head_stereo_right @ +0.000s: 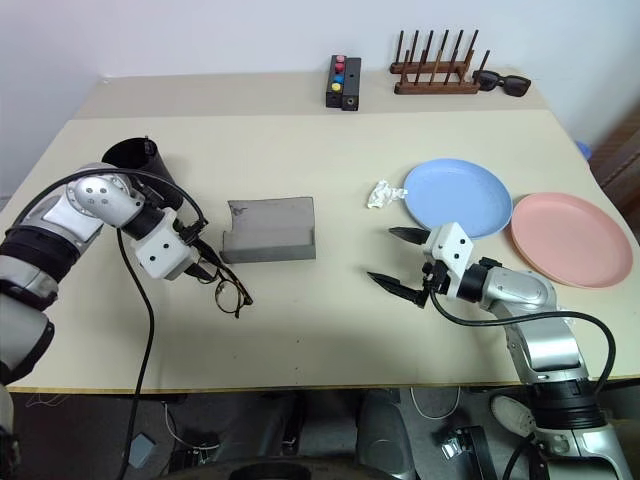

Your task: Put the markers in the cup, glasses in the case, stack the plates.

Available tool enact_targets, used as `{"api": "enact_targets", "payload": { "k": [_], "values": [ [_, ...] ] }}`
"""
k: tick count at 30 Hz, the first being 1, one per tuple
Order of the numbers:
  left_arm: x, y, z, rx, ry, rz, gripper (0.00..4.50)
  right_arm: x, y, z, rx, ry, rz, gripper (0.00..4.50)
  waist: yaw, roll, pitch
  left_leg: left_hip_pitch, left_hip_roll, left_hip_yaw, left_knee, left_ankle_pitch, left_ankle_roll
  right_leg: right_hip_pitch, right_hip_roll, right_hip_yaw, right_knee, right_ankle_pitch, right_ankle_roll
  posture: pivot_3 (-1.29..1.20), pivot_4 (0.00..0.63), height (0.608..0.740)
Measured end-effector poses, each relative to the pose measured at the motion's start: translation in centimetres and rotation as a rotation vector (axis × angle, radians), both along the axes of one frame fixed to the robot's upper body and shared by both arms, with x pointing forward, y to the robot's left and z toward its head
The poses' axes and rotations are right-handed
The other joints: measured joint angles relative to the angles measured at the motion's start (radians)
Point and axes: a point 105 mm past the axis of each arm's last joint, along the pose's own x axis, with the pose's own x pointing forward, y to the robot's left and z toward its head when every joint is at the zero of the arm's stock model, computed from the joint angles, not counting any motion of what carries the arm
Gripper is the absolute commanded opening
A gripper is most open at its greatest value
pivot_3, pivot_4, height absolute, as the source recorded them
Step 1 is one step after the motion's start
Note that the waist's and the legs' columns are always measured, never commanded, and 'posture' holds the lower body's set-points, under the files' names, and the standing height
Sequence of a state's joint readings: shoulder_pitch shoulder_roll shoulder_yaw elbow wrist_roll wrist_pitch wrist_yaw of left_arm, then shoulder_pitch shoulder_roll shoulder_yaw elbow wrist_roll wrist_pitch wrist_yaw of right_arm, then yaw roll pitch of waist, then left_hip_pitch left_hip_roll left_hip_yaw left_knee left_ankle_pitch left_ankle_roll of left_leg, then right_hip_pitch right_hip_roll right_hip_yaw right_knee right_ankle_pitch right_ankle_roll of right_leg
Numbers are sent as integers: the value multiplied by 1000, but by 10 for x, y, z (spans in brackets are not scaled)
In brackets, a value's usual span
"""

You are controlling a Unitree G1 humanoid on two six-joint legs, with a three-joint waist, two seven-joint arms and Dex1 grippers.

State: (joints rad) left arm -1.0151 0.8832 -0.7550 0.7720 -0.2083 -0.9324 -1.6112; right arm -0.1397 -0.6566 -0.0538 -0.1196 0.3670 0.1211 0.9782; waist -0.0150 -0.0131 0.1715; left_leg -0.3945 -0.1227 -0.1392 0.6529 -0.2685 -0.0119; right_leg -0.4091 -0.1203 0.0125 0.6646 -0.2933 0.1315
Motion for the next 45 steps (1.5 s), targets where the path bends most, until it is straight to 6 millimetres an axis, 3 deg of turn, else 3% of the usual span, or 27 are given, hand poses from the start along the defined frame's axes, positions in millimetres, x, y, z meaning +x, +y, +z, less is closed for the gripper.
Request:
{"api": "enact_targets", "payload": {
  "k": [40, 43, 45],
  "values": [
    [0, -7, -8, 27, -28, -69, 1065, -4, 2, 1, 3, 4, 16, 4500, -1, 0, 0, 0, 0, 0, 0, 0, 0, 0, 0, 0, 0, 0, 0, 0, 150, 740],
    [0, -7, -8, 26, -29, -67, 223, -4, 2, 1, 4, 6, 13, 4500, -1, 0, 0, 0, 0, 0, 0, 0, 0, 0, 0, 0, 0, 0, 0, 0, 150, 740],
    [1, -7, -7, 22, -31, -63, 40, -4, 2, 1, 4, 8, 12, 4500, -1, 0, 0, 0, 0, 0, 0, 0, 0, 0, 0, 0, 0, 0, 0, 0, 150, 740]
  ]
}}
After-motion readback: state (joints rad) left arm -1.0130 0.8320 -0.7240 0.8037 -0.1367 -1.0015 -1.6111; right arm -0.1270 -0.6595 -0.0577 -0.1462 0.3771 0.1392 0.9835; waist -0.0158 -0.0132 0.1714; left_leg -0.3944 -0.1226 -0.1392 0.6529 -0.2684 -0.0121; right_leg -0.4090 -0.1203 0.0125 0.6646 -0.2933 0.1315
